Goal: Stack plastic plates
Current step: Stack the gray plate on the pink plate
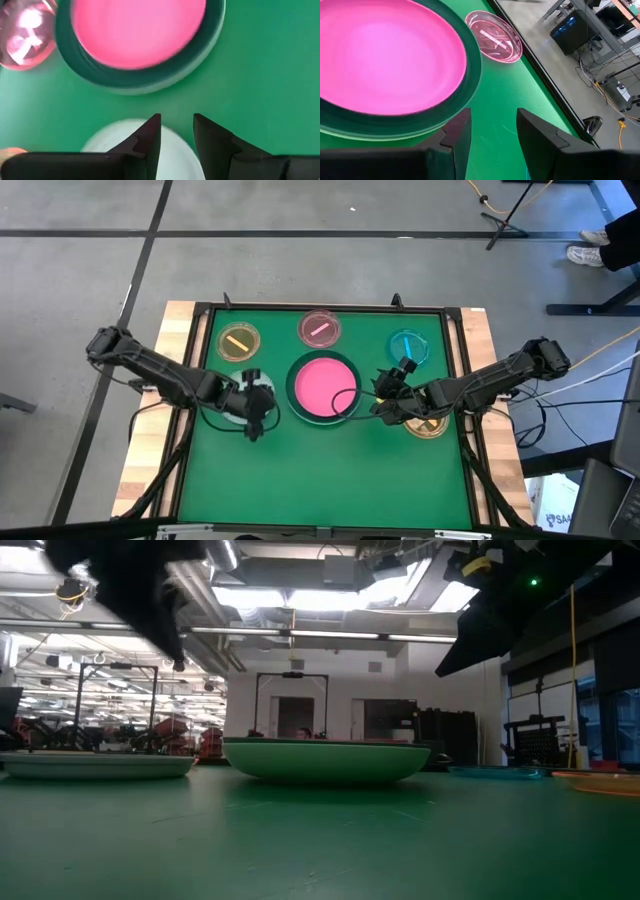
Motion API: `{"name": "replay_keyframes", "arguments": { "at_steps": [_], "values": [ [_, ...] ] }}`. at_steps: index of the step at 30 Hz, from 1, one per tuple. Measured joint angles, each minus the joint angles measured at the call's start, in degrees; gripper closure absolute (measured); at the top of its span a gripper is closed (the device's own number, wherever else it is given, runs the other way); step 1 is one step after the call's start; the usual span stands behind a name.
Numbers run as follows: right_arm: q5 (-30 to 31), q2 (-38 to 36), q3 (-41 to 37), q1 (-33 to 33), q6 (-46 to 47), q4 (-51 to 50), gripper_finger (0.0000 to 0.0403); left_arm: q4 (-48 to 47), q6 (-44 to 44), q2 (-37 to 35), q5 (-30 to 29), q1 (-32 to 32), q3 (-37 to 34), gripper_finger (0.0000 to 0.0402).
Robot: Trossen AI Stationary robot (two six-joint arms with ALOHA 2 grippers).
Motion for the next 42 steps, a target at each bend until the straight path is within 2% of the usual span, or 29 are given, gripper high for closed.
{"name": "replay_keyframes", "arguments": {
  "at_steps": [7,13,22,32,36,42],
  "values": [
    [-0.01,-0.01,0.0,0.0,0.0,0.17,0.0256,0.68,-5.73,0.01,2.03,-3.24,-5.95,0.0295],
    [0.0,-0.01,0.0,0.0,0.0,0.23,0.0256,5.39,-8.17,0.0,8.87,-5.61,-10.6,0.0295],
    [0.02,-0.01,0.0,0.0,-0.02,0.6,0.0256,8.45,-14.12,0.01,8.86,-6.57,-17.73,0.0295],
    [0.02,-0.01,0.0,0.0,-0.02,0.6,0.0256,14.0,-14.5,0.02,9.05,-5.62,-22.31,0.0296],
    [0.13,-0.01,0.0,0.0,-0.04,0.63,0.0256,14.83,-14.22,0.02,9.06,-4.86,-22.38,0.0312],
    [0.02,-0.01,0.0,0.0,-0.04,0.63,0.0256,15.57,-14.05,0.02,9.09,-4.58,-22.38,0.0357]
  ]
}}
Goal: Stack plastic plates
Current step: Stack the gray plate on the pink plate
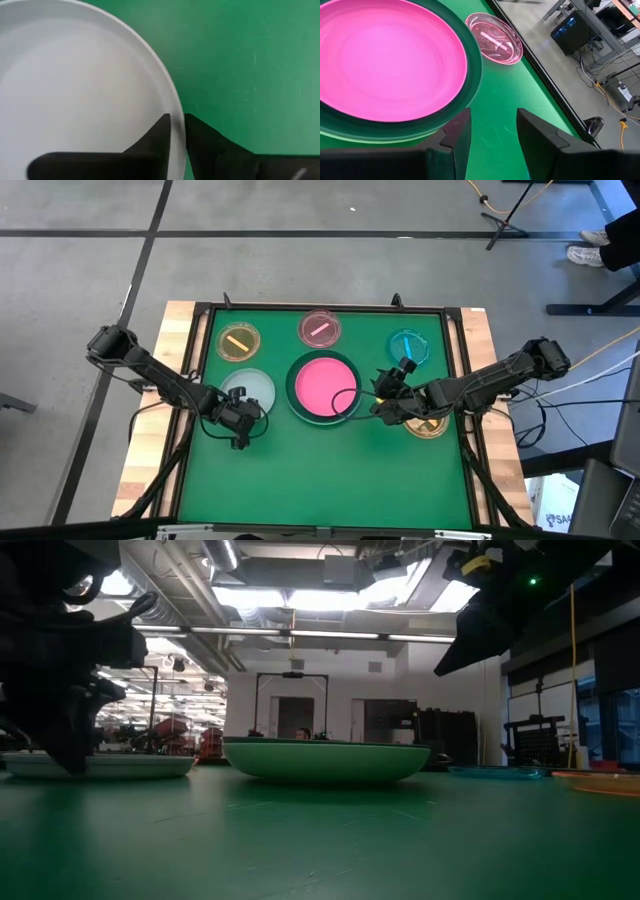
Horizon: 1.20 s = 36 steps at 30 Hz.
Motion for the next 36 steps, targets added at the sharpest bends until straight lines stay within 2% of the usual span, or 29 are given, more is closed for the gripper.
{"name": "replay_keyframes", "arguments": {
  "at_steps": [6,29,36],
  "values": [
    [-0.42,0.01,0.0,0.0,0.02,0.02,0.0256,0.0,1.49,0.0,-0.6,0.0,0.0,0.0394],
    [-0.46,0.0,0.0,0.0,0.02,0.0,0.0256,-0.5,3.1,0.0,-3.54,0.0,0.05,0.039],
    [-0.48,0.0,0.0,0.0,0.02,0.0,0.0256,-4.26,3.96,0.02,-4.93,0.0,2.87,0.039]
  ]
}}
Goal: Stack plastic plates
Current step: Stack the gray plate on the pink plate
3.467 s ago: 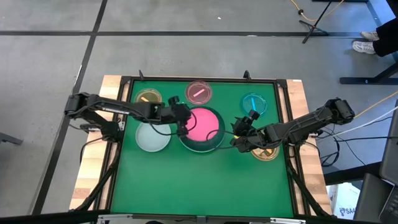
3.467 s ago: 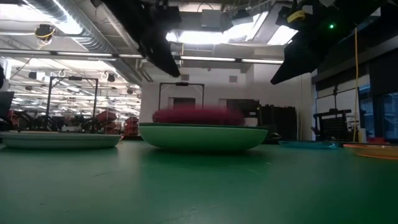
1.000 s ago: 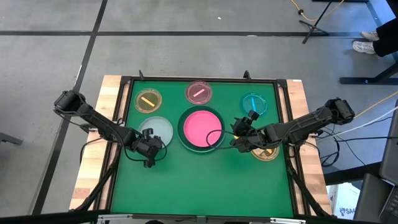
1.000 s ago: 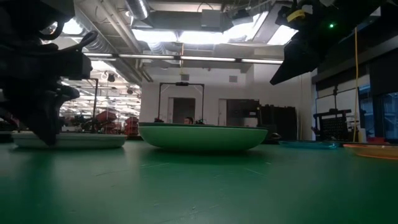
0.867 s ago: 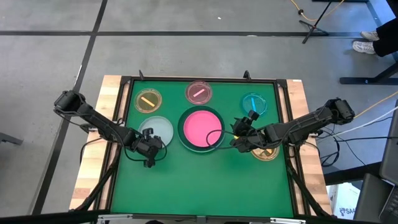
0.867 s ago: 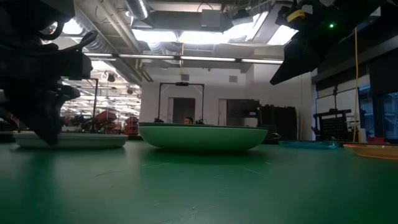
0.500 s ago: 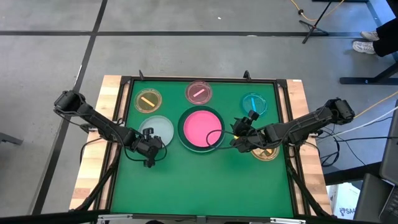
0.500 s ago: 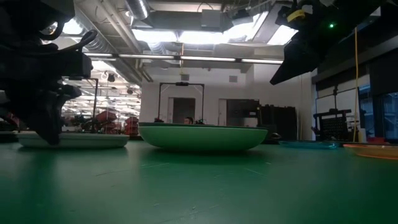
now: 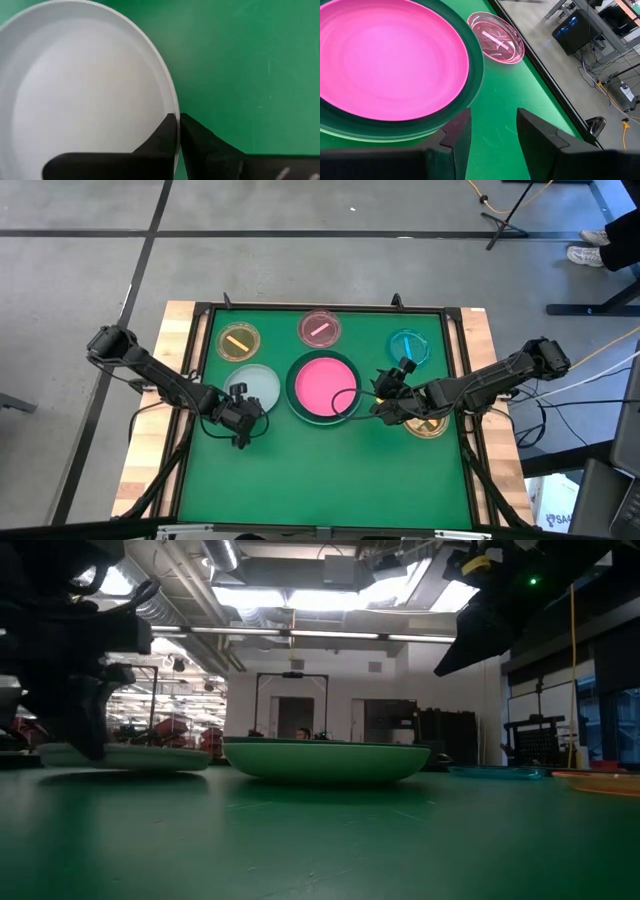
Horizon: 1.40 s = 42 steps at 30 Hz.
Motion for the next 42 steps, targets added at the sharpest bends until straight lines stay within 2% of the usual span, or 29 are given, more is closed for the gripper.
{"name": "replay_keyframes", "arguments": {
  "at_steps": [13,18,23,30,36,42],
  "values": [
    [0.0,0.01,0.0,0.0,0.0,0.0,0.0256,-1.37,0.65,-0.07,-0.13,-0.03,1.77,0.039],
    [0.0,0.02,0.0,0.0,0.0,-0.05,0.0256,-2.69,0.76,-4.68,-0.52,-0.52,1.77,0.039],
    [-0.02,0.02,0.0,0.0,0.0,-0.06,0.0256,-2.68,1.77,-11.16,-4.0,-0.5,1.83,0.039],
    [-0.02,0.02,0.0,0.0,-0.02,-0.04,0.0256,3.13,6.95,-15.63,-6.33,0.66,1.83,0.039],
    [-0.02,0.02,0.0,0.0,-0.51,-0.02,0.0256,13.89,15.31,-14.89,-5.6,2.67,1.83,0.039],
    [-0.98,0.02,0.0,0.0,-0.59,0.19,0.0256,19.4,19.95,-13.52,-4.15,5.41,1.83,0.039]
  ]
}}
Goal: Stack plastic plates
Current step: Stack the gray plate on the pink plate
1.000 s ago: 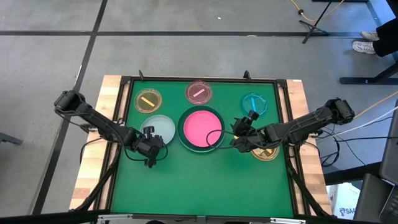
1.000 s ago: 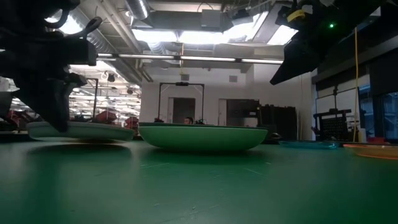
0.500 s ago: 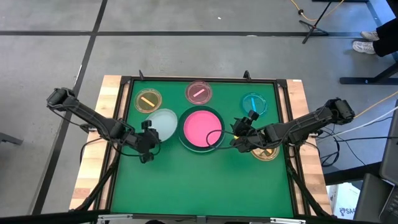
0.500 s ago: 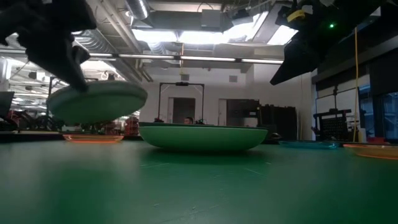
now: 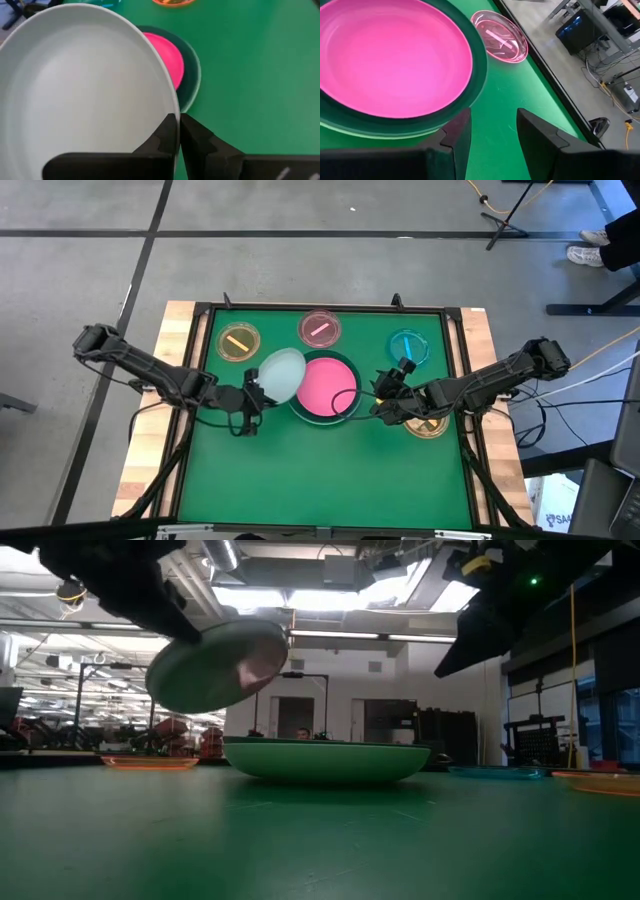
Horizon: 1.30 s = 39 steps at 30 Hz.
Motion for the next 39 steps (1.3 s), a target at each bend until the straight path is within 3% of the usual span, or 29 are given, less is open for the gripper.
{"name": "replay_keyframes", "arguments": {
  "at_steps": [21,39],
  "values": [
    [-0.04,0.0,0.0,0.0,-0.04,0.71,0.0256,6.74,3.18,2.19,0.14,1.61,-0.02,0.039],
    [1.62,-0.07,0.0,0.06,-1.53,0.82,0.0256,25.46,10.83,12.91,4.35,2.9,-0.02,0.039]
  ]
}}
